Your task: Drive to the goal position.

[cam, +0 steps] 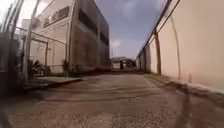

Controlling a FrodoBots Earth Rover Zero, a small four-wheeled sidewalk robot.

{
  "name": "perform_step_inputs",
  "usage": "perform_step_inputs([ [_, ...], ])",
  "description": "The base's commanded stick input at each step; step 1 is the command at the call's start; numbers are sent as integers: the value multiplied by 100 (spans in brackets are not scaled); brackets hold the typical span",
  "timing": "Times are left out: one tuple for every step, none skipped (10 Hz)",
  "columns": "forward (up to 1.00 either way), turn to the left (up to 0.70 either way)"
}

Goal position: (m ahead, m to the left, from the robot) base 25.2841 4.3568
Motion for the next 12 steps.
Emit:
perform_step_inputs([
  [70,1],
  [70,1],
  [70,1],
  [70,1],
  [70,1],
  [70,1],
  [70,1],
  [70,1],
  [70,1],
  [70,1],
  [70,1],
  [70,1],
])
